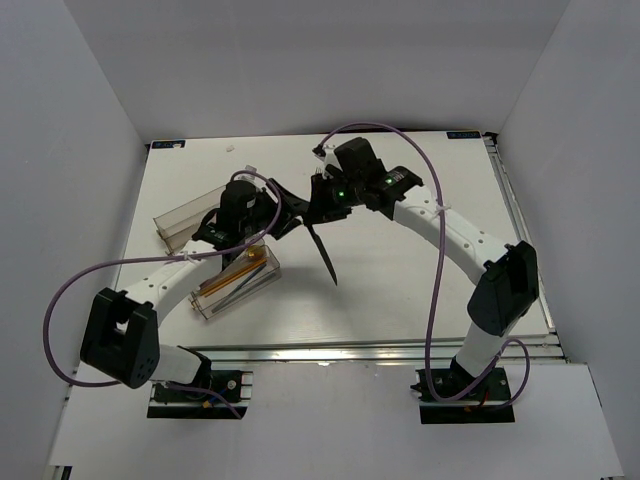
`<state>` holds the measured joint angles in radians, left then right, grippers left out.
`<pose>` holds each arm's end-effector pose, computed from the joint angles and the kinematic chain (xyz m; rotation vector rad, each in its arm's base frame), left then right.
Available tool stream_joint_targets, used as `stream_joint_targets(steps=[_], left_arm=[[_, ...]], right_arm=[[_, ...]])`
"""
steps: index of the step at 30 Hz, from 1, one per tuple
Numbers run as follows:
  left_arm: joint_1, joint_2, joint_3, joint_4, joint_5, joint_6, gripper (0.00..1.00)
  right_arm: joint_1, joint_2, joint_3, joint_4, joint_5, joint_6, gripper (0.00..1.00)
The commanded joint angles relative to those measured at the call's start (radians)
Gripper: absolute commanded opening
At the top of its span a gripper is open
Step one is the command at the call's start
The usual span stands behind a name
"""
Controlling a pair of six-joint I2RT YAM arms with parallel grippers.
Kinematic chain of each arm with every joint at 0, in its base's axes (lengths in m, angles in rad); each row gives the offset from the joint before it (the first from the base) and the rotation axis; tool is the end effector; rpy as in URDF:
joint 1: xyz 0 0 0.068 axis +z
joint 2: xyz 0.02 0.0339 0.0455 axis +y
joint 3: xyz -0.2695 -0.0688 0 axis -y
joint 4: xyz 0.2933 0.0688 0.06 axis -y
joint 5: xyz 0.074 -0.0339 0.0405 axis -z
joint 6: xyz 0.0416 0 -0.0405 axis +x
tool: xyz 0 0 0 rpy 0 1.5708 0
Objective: Sort the eating utensils into containers
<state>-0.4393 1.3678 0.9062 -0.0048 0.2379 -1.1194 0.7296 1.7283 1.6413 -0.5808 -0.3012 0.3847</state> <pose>0.3191 -0.1608 0.2491 -0.5928 2.1711 -1.1628 0.3265 0.3085 0.3435 -0.5779 2.3026 0.9120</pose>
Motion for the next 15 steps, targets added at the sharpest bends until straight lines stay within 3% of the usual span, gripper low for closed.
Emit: stream_joint_targets(steps=[1, 2, 5, 6, 7, 11, 12, 13, 15], left_arm=[[-0.016, 0.017, 0.028, 0.052, 0.035, -0.01, 0.7], [-0.022, 0.022, 0.033, 0.055, 0.04, -0.01, 0.64], [-0.026, 0.03, 0.042, 0.058, 0.044, -0.014, 0.25], [-0.026, 0.027, 0.045, 0.054, 0.044, -0.013, 0.07], [-0.026, 0.025, 0.049, 0.037, 0.043, -0.002, 0.0], [-0.018, 0.004, 0.089, -0.07, -0.04, 0.029, 0.0], [-0.01, -0.002, 0.115, -0.117, -0.123, 0.041, 0.0], [0.003, -0.013, 0.129, -0.217, -0.17, 0.049, 0.0], [0.092, -0.022, 0.154, -0.331, -0.263, 0.04, 0.0]], right_arm=[[0.01, 0.014, 0.074, 0.001, -0.032, -0.001, 0.0], [0.01, 0.023, 0.08, -0.004, -0.029, -0.001, 0.0], [0.011, 0.034, 0.1, -0.008, -0.013, -0.004, 0.0], [0.01, 0.037, 0.104, -0.016, -0.009, -0.006, 0.0], [0.01, 0.039, 0.11, -0.019, -0.007, -0.007, 0.0], [0.007, 0.03, 0.118, -0.024, 0.011, -0.01, 0.04], [0.001, 0.022, 0.115, -0.027, 0.017, -0.007, 0.38], [-0.018, 0.011, 0.112, -0.028, 0.017, -0.001, 0.47], [-0.042, -0.035, 0.104, -0.045, 0.051, 0.003, 0.85]])
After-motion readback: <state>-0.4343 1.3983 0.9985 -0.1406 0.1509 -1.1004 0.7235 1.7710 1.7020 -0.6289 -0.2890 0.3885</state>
